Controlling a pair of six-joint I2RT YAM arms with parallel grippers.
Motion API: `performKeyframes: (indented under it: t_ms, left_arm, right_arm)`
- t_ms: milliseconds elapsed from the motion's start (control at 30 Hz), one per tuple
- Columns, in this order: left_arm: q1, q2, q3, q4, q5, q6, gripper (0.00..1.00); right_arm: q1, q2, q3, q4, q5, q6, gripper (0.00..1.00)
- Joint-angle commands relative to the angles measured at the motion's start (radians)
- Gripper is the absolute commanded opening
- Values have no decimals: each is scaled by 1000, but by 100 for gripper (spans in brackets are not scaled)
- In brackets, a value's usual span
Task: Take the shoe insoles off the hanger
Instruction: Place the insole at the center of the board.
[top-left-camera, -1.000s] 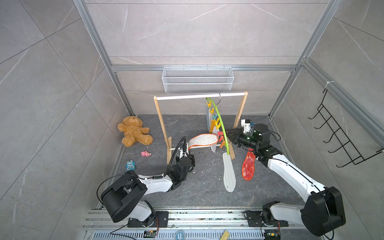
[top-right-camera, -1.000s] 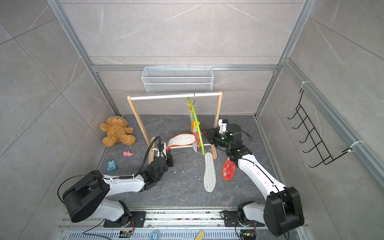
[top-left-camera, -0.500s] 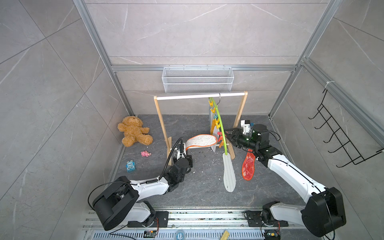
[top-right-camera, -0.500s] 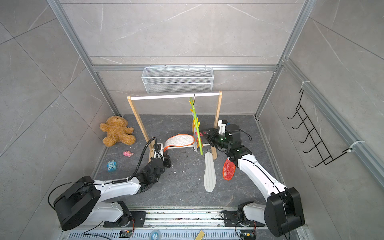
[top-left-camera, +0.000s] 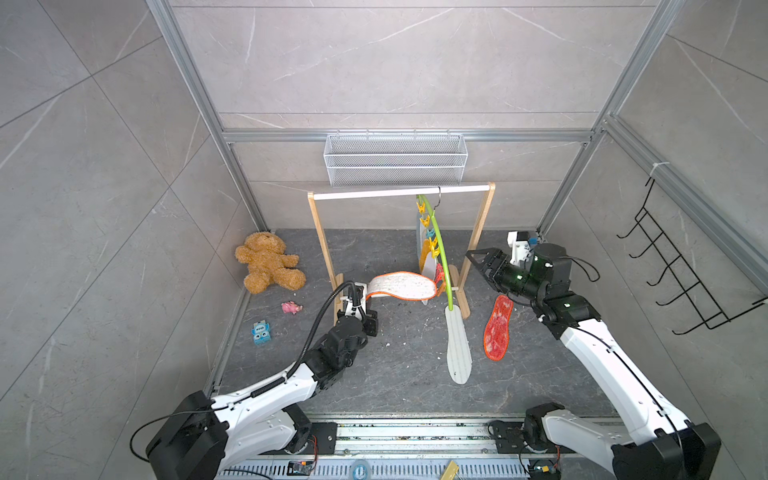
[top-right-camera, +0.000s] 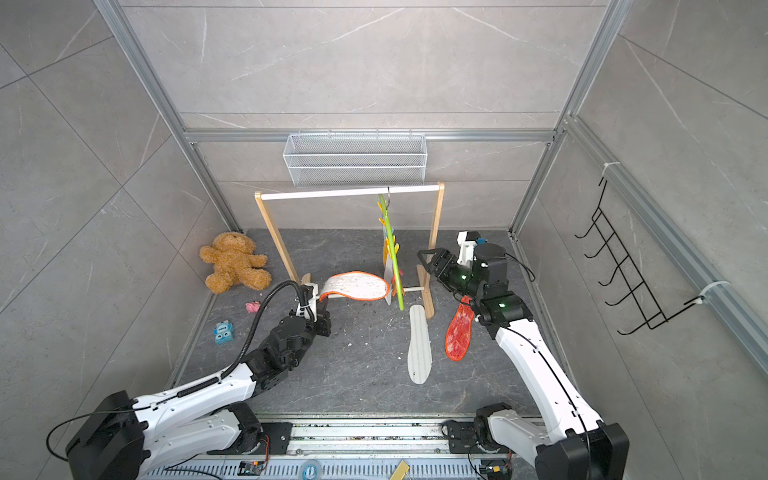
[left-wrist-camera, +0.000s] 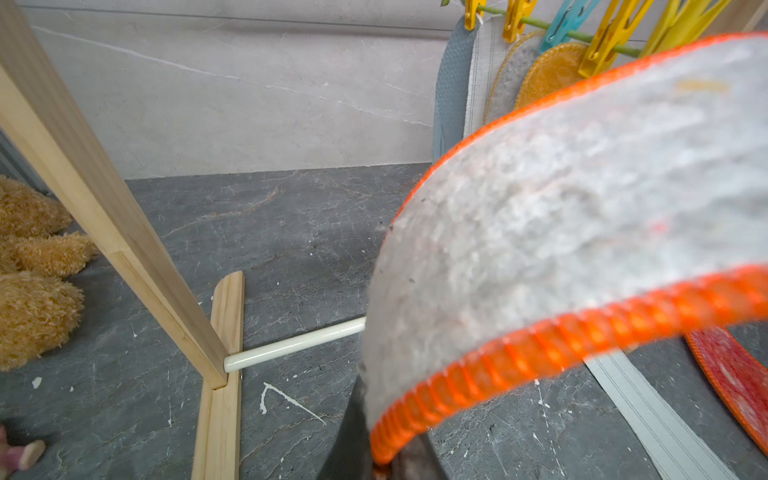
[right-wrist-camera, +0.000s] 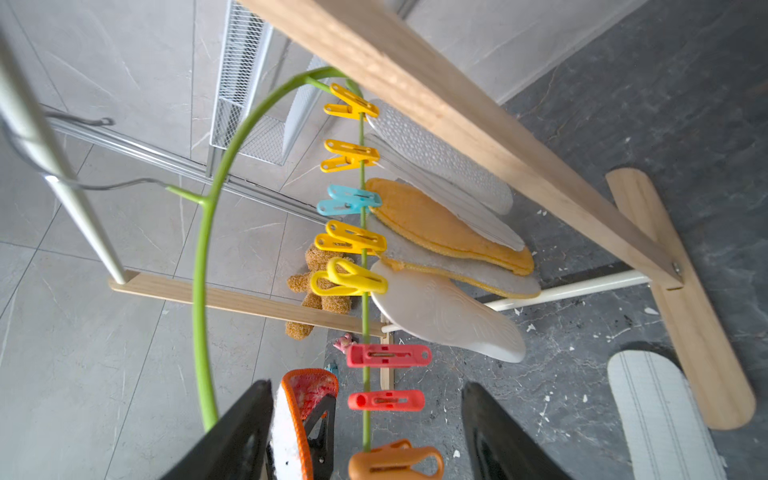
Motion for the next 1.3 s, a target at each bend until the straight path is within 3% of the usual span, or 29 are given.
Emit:
performKeyframes:
  t_ms: [0,400,733,1267]
  left_arm:
    - [12,-73,63,-61,83,97,0]
    - [38,-135,205,-141,218,278,0]
    - [51,-94,305,-142,284,314,0]
    - [76,-72,343,-98,319,272,0]
  right_arm:
    - [-2,-31,83,-105,-4,-100,75]
    - [41,47,289,-134,-290,-123,65]
    - [267,145,400,-197,-297,-197,62]
    - [332,191,392,-194,-326,-215,39]
